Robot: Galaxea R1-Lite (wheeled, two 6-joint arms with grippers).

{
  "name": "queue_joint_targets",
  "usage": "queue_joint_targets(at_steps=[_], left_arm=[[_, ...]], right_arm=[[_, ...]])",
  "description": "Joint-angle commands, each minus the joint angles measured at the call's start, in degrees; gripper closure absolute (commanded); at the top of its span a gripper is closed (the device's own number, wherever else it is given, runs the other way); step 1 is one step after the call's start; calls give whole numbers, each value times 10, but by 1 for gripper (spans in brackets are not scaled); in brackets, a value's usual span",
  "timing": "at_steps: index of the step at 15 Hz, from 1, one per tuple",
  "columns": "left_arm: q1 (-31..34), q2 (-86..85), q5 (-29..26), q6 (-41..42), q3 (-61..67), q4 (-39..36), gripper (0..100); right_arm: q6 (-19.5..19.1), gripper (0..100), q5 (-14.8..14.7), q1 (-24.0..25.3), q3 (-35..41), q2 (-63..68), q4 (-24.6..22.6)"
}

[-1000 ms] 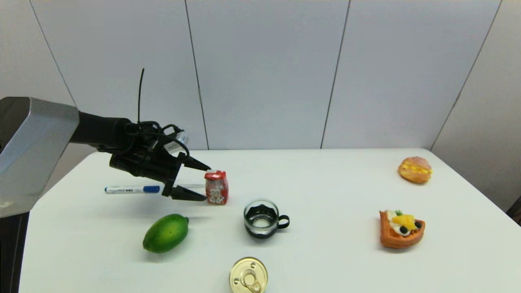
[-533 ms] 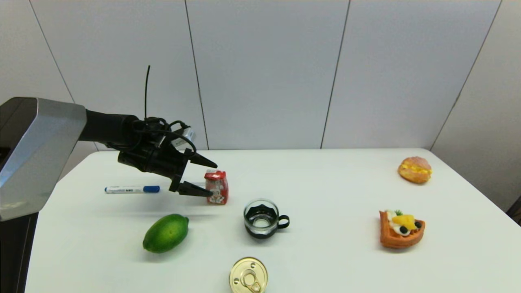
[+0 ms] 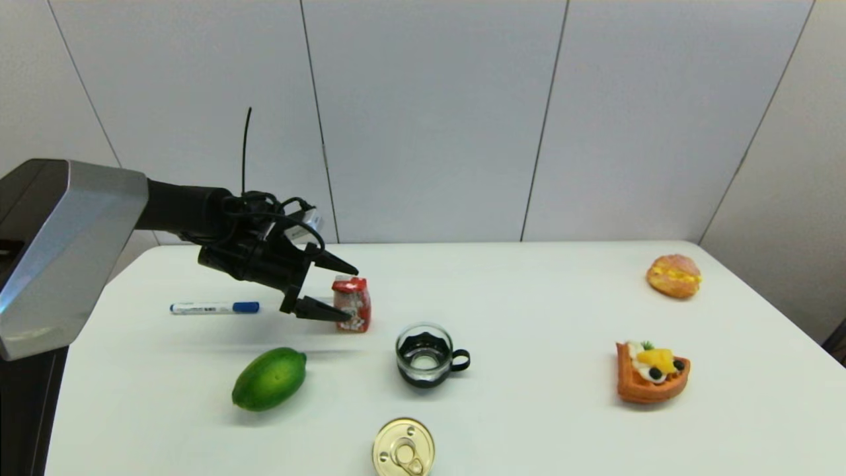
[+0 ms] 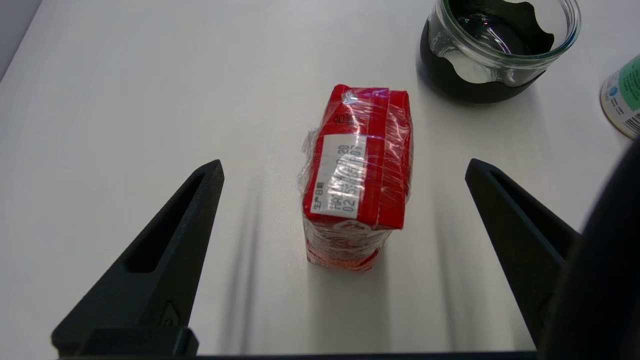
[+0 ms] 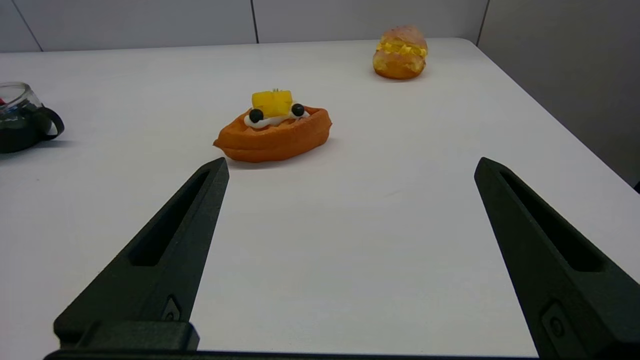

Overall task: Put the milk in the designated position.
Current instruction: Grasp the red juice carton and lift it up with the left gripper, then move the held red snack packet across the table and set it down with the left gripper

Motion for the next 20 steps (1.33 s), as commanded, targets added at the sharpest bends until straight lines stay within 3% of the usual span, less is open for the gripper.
queue_joint_targets(at_steps=[1,2,14,18,20], left_arm=[[-2,4,-2,4,0,2,0],[-3,6,-2,5,1,2,100],[-4,4,0,3,-1,2,100],[-1,-90,6,-77,5,0,100],[40,-135,22,-106,11,-6,100]], right_arm=[[1,0,0,0,0,1,0],[0,0,0,0,0,1,0],[0,0,0,0,0,1,0],[0,0,0,0,0,1,0],[0,0,0,0,0,1,0]])
